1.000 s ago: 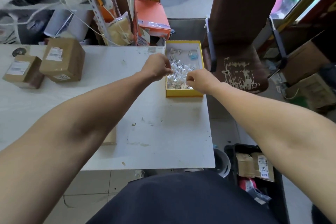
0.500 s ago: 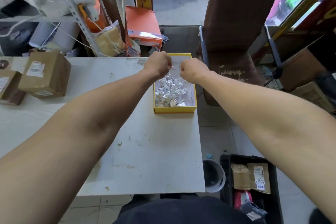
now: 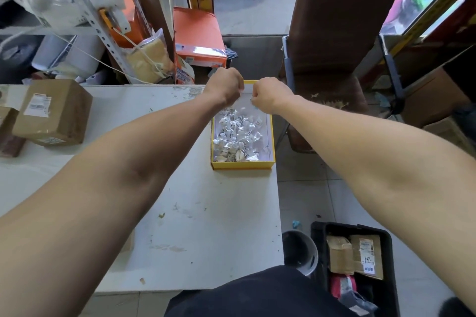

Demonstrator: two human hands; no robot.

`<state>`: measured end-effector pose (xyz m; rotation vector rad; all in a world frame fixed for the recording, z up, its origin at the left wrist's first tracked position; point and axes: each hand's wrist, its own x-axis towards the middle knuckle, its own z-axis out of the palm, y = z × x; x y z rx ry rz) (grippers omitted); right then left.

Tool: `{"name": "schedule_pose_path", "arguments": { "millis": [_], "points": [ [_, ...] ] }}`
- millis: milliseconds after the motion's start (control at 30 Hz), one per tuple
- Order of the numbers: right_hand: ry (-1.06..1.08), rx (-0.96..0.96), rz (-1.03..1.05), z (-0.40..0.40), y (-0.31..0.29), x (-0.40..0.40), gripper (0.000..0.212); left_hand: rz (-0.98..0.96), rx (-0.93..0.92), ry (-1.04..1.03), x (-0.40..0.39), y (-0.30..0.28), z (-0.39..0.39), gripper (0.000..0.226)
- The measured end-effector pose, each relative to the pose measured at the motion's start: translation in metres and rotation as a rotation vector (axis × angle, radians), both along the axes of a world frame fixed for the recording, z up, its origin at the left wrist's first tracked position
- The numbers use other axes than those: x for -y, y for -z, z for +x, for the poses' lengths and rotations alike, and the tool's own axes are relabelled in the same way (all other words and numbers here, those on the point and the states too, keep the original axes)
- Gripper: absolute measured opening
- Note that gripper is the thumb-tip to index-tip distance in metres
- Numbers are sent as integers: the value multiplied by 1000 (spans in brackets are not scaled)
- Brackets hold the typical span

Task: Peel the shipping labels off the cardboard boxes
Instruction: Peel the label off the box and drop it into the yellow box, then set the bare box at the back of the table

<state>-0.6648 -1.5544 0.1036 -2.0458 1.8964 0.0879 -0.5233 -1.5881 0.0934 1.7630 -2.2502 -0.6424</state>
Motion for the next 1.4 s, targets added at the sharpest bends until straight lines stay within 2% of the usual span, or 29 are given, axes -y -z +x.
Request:
{"name": "schedule_pose_path", "arguments": {
  "millis": [100, 233, 367, 567, 633, 867, 1067, 1233, 1300, 1400],
  "points": [
    [-13, -3, 9, -3, 3, -4, 18, 16, 62, 38, -2, 1, -1, 28],
    [-39, -18, 32, -2, 5, -12, 18, 75, 216, 124, -23, 2, 8, 22],
    [-66, -4, 82, 16, 12, -29, 20, 145, 373, 197, -65, 17, 47, 60],
    [-197, -39, 104, 91, 14, -78, 25, 293, 506, 86, -134, 33, 137, 65],
    [-241, -30, 124, 121, 18, -99, 14, 314, 499, 26, -159, 35, 171, 64],
    [-300, 8, 204, 241, 41, -192, 22, 270, 410, -106, -241, 30, 293, 68],
    [-148, 134, 271, 324, 56, -275, 52, 335, 254, -96, -311, 47, 379, 84],
    [-117, 154, 307, 355, 69, -308, 89, 400, 213, 48, -337, 62, 395, 111],
    [-62, 222, 305, 362, 78, -312, 92, 365, 230, 80, -340, 70, 393, 110],
    [-16, 221, 246, 372, 84, -312, 83, 287, 215, 63, -337, 79, 391, 97]
  ]
}}
